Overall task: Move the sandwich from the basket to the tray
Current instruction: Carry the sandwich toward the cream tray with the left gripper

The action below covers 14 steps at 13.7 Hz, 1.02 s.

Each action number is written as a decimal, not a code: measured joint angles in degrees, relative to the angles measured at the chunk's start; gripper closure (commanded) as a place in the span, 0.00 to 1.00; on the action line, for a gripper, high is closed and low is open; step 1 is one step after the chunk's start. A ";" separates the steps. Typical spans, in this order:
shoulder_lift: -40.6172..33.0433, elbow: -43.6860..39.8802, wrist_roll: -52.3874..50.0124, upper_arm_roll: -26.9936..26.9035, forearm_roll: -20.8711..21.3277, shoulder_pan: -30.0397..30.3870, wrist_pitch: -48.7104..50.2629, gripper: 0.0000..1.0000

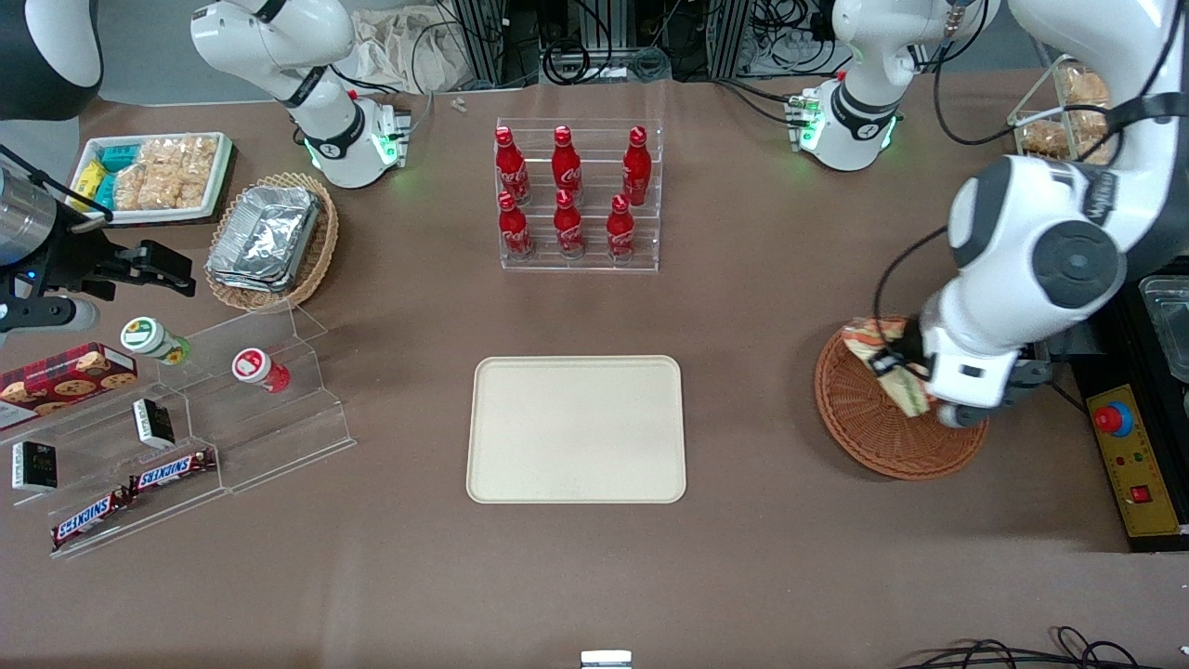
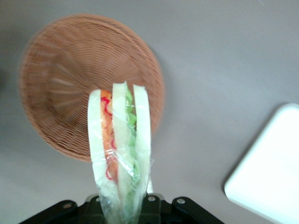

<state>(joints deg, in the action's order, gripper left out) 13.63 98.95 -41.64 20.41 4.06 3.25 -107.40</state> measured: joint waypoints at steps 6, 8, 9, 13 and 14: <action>6.82 -1.34 0.93 6.46 0.01 -5.58 -6.92 1.00; 10.01 -1.34 2.81 6.50 0.10 -8.69 -12.04 1.00; 11.89 -1.36 5.03 6.50 0.14 -9.94 -15.41 1.00; 19.50 -1.52 8.67 6.45 4.45 -13.38 -24.13 1.00; 21.14 -1.59 8.67 6.45 6.51 -13.92 -26.19 1.00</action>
<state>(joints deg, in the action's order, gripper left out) 34.77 97.35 -32.96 26.86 10.57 -10.67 -133.60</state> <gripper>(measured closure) 0.806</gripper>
